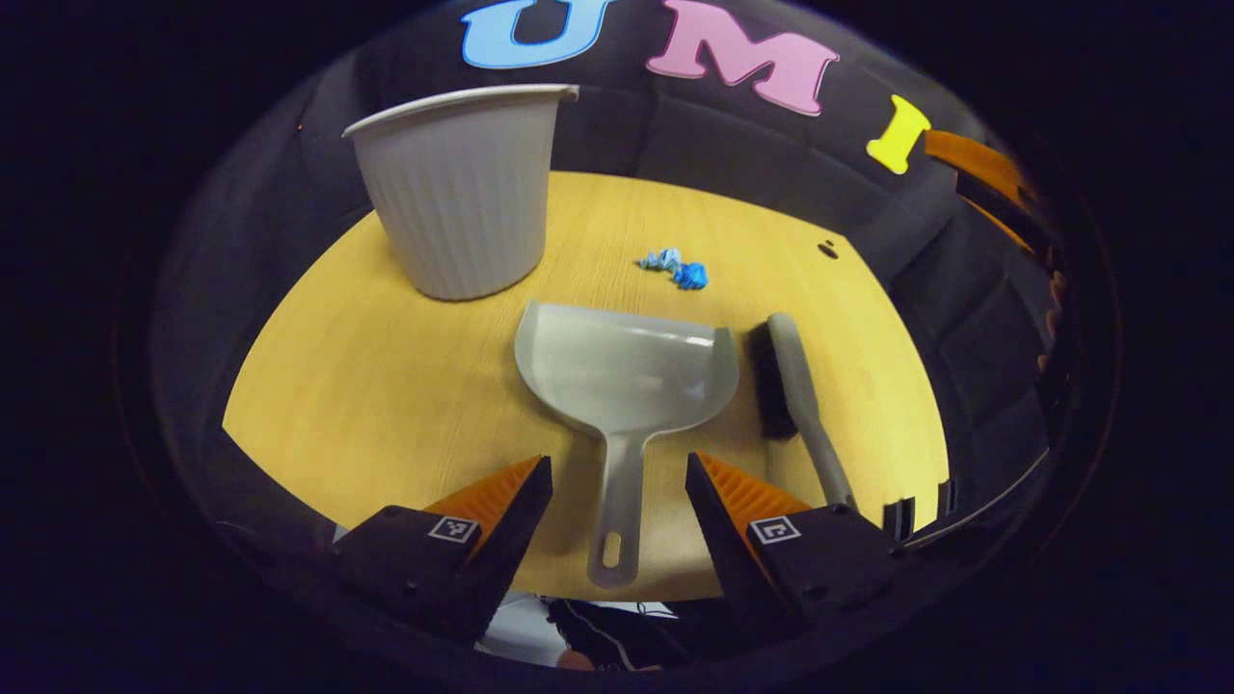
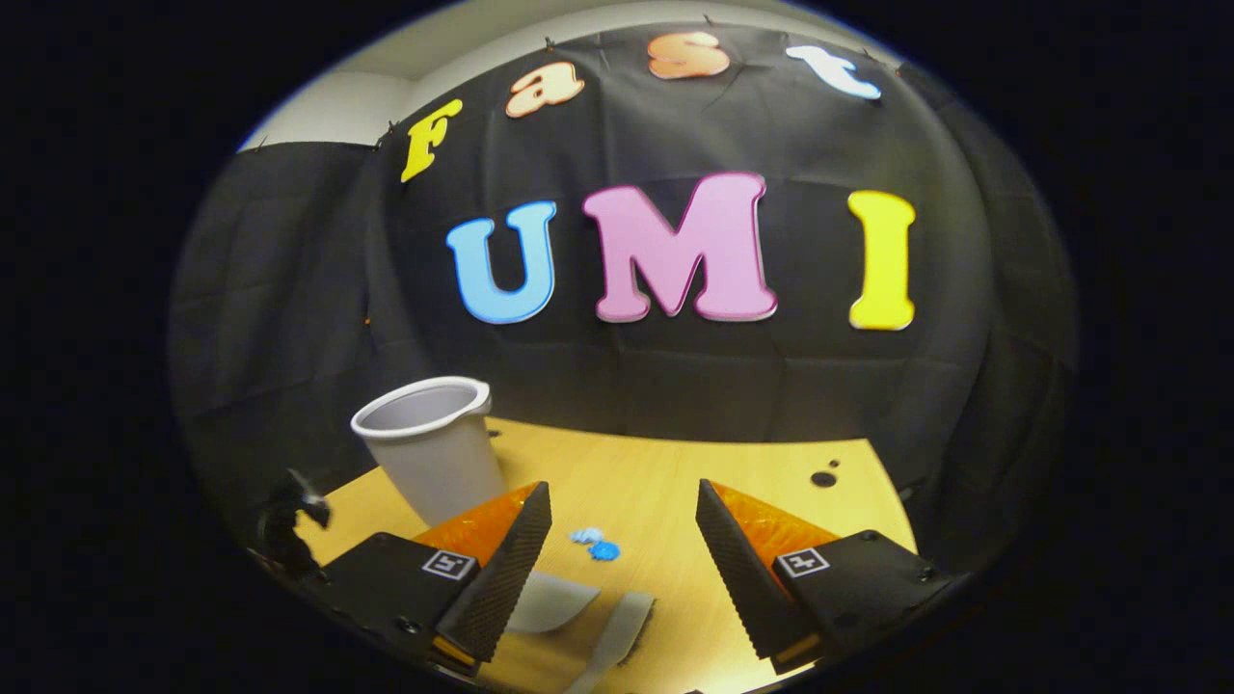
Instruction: Pick up the small broom and dustpan from the desktop, sweep the trash into the dustpan with the broom, and then empty the trash into the garbage bin.
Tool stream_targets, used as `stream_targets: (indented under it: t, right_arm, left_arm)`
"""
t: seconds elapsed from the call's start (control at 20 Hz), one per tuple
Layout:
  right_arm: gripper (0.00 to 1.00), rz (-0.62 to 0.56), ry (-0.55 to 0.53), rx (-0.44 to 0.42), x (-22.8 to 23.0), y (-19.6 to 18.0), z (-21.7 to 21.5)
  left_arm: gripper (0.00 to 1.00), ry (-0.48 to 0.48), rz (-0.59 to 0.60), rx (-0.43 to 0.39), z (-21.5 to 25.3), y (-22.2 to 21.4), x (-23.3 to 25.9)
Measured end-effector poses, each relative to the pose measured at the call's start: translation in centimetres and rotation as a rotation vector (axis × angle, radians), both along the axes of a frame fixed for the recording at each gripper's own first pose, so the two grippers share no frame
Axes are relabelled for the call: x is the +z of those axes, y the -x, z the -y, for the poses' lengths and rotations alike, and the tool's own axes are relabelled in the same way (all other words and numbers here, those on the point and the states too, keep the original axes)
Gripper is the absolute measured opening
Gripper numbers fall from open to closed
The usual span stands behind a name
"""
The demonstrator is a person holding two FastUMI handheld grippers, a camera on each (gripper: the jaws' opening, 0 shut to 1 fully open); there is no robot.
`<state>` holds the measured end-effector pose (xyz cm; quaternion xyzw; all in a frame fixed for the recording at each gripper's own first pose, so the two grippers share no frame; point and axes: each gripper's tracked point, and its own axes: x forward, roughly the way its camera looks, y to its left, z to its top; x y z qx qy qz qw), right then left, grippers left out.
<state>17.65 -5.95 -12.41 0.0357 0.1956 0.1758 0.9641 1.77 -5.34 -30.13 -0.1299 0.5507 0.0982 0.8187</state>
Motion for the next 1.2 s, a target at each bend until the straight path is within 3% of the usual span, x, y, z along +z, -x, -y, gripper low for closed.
stream_targets:
  t: [0.15,0.35,0.6,0.7,0.8,0.9,0.95,1.2]
  right_arm:
    - [0.98,-0.097,-0.035,0.027,-2.6,-0.5,1.3]
    - [0.98,-0.17,-0.082,0.014,-4.5,0.2,2.6]
    - [0.98,-0.272,-0.117,-0.034,-6.4,1.9,3.5]
    - [0.97,-0.37,-0.204,-0.074,-7.6,3.5,2.6]
    - [0.97,-0.413,-0.202,-0.111,-8.5,4.6,2.7]
    - [0.97,-0.466,-0.148,-0.113,-10.3,6.4,2.1]
    - [0.97,-0.486,-0.138,-0.128,-10.7,7.2,2.0]
    - [0.97,-0.617,-0.112,-0.197,-13.1,10.8,-0.4]
  left_arm:
    - [0.85,0.001,-0.177,0.048,0.2,0.0,-2.7]
    - [0.85,-0.074,-0.303,-0.051,-0.7,-1.8,-4.1]
    - [0.84,0.011,-0.456,-0.064,-0.1,-3.3,-5.9]
    - [0.78,0.031,-0.467,-0.075,-0.2,-3.7,-6.3]
    - [0.65,0.023,-0.469,-0.123,-0.9,-3.7,-6.1]
    - [0.48,0.037,-0.498,-0.133,-1.1,-3.4,-6.2]
    - [0.34,0.039,-0.492,-0.158,-1.2,-3.5,-5.8]
    - [0.29,0.04,-0.462,-0.247,-1.4,-3.4,-6.3]
